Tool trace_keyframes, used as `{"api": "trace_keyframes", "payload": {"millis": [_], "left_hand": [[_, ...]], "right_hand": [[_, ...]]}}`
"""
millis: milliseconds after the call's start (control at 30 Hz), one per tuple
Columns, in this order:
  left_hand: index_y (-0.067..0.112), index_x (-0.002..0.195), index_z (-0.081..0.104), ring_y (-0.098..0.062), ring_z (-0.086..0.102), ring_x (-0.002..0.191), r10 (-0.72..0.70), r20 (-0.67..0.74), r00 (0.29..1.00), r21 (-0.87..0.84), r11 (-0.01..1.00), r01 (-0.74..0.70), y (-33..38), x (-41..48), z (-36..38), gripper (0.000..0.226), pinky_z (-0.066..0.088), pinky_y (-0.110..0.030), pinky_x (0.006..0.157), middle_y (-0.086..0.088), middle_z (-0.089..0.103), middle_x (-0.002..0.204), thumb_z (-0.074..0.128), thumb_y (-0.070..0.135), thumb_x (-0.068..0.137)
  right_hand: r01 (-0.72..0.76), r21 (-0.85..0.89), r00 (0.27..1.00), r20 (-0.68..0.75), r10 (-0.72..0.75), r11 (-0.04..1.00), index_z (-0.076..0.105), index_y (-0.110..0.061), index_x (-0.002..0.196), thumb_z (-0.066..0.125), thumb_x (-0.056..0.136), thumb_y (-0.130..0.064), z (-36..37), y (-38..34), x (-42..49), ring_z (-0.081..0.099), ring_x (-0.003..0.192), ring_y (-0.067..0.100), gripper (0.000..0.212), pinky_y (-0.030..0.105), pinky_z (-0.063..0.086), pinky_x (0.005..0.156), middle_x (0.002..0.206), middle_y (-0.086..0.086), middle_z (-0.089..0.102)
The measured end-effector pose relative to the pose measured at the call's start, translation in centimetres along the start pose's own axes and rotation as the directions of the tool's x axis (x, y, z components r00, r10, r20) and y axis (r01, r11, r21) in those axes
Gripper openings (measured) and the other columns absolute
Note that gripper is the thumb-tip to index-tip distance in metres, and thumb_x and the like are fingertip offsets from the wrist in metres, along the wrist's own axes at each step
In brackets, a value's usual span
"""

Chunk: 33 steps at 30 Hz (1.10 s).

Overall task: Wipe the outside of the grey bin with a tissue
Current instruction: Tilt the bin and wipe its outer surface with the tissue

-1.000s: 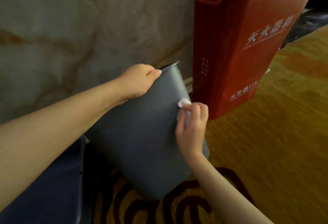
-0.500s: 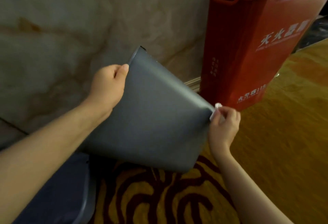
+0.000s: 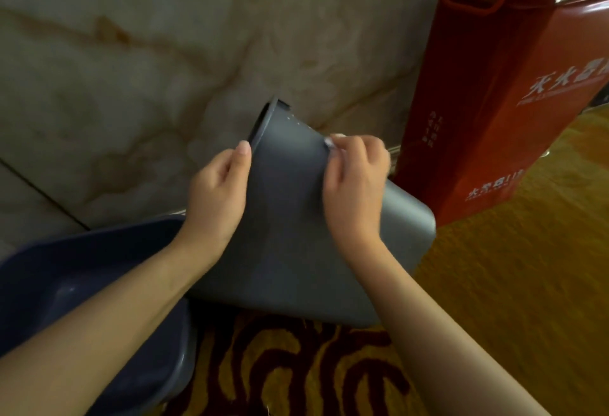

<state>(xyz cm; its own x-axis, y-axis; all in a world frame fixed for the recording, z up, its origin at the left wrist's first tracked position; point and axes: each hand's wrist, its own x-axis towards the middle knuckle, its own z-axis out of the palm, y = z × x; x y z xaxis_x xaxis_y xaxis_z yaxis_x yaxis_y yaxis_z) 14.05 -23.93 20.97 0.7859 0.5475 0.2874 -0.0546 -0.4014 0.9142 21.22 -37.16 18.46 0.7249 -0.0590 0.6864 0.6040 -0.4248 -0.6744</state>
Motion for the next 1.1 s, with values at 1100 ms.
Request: {"api": "trace_keyframes", "payload": {"millis": [1100], "left_hand": [[0.025,0.055,0.03,-0.004,0.031,0.043,0.073,-0.302,0.95,0.076,0.996,-0.053,0.1,-0.4,2.2,0.042,0.028,-0.022,0.048,0.008,0.027,0.051,0.038,0.041,0.093]], "right_hand": [[-0.444,-0.045,0.888,-0.156,0.433,0.895,0.05,-0.003,0.099,0.051,0.088,-0.005,-5.6,10.5,-2.9,0.041,0.088,0.013,0.011,0.017,0.03,0.069,0.099,0.004,0.042]]}}
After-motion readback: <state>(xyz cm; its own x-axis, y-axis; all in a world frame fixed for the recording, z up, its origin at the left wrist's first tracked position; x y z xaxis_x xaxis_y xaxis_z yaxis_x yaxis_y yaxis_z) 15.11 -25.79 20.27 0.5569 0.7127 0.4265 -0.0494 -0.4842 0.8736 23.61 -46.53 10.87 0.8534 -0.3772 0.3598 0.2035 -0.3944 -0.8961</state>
